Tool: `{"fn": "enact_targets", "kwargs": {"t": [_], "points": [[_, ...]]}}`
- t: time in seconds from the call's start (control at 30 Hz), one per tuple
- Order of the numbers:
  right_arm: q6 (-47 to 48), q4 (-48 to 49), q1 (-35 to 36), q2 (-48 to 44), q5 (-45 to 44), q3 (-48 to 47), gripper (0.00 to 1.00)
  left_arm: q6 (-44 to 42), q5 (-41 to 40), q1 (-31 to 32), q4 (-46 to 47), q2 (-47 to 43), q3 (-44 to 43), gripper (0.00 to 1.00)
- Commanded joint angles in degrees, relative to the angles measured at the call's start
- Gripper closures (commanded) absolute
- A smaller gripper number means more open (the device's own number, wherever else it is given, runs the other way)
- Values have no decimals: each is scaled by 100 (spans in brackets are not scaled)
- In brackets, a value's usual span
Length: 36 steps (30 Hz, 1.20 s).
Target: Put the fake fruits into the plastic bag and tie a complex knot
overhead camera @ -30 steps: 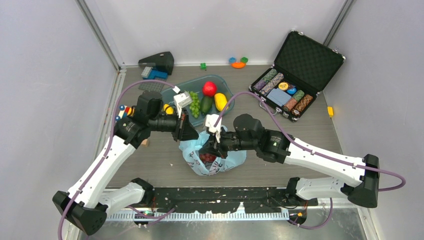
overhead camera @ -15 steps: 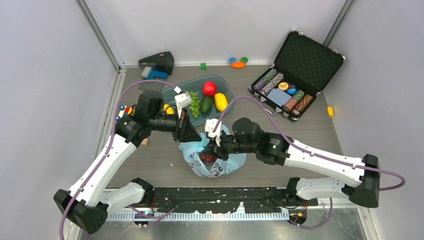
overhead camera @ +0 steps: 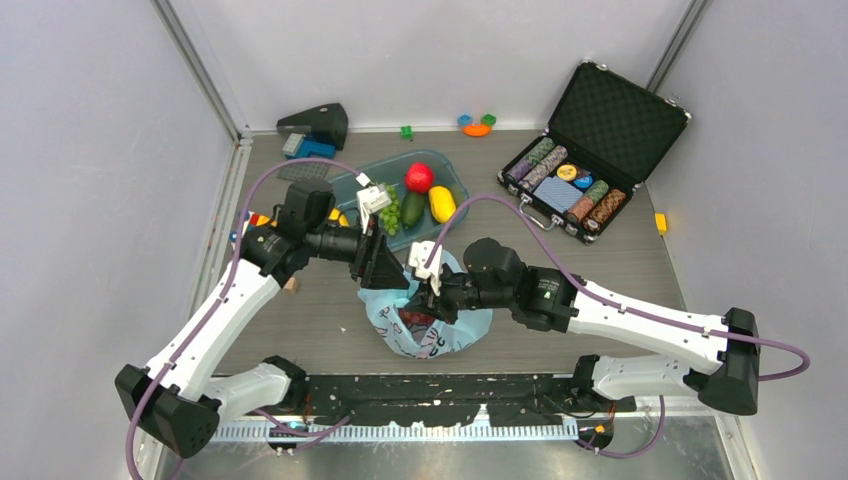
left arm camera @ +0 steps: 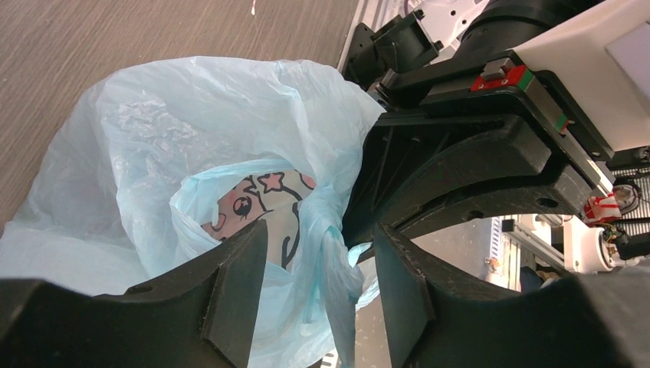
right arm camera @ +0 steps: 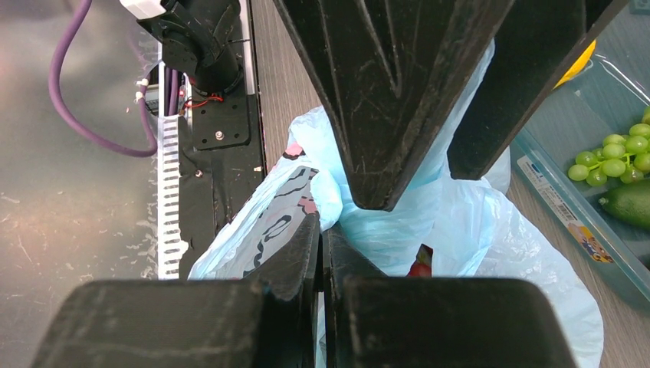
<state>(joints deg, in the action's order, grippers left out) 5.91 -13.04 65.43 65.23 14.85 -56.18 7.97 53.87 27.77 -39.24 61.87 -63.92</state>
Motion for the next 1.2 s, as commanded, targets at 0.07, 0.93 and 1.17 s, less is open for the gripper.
{"fn": "enact_targets", "kwargs": {"t": [0.07, 0.93, 1.17], "points": [[66, 155, 31, -131, -41, -25, 95, -89, 41, 153, 11, 114, -204, 46], [81, 33, 42, -824, -544, -43, 39, 494, -515, 457, 1005, -355, 90, 100], [508, -116, 40, -1505, -1321, 1, 9, 1056, -566, 444, 1992, -731, 497, 100]]}}
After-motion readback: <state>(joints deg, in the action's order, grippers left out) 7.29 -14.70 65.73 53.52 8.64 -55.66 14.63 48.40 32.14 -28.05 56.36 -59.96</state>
